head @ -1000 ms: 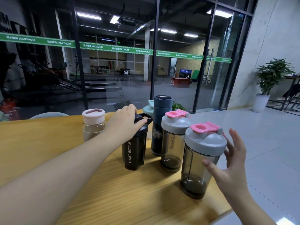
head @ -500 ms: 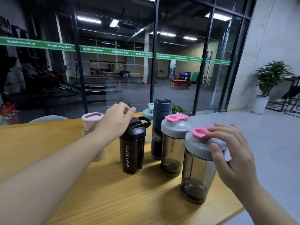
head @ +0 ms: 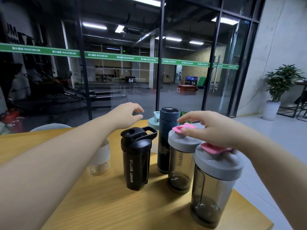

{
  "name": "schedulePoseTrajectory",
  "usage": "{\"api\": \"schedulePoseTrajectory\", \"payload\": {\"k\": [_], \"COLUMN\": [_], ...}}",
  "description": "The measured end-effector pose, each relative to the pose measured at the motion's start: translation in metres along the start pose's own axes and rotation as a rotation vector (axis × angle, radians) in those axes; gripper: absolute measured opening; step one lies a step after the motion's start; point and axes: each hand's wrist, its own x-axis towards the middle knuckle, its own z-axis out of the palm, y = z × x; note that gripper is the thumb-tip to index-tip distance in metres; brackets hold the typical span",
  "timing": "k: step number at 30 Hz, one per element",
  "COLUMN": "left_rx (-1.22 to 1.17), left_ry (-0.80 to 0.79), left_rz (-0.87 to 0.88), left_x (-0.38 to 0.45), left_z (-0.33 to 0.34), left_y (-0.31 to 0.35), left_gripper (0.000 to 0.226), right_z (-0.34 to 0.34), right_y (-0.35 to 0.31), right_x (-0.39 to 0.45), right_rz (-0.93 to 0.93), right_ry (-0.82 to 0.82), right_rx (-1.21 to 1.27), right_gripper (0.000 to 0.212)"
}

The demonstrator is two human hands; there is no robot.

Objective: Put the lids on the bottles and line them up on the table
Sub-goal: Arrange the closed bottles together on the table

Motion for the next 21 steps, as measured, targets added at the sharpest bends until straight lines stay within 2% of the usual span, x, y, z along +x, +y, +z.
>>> {"api": "schedulePoseTrajectory", "payload": {"k": [8, 14, 18, 21], "left_rx": [0.088, 0.246, 0.153, 0.133], "left_ry": [-0.272, -0.335, -0.349, -0.367], "left_rz": [0.041, 0.080, 0.151, 0.188], "left_x": [0.036, 0.066, 0.086, 0.094], "left_z": [0.013, 0.030, 0.045, 0.051], "left_y": [0.010, -0.006, -0.011, -0.013], "left_gripper": [0.052, 0.055, 0.058, 0.060], "right_z": [0.003, -0.001, 0.000, 0.000], "right_y": [-0.001, 0.003, 0.006, 0.007], "right_x": [0.025, 0.042, 0.057, 0.062], "right_rz": [0.017, -0.031, -0.064, -0.045], "right_ry": [-0.206, -0.159, -0.082, -0.114], "right_rx": [-0.101, -0.115, -0.157, -0.193], "right_gripper": [0.054, 0.054, 0.054, 0.059]}}
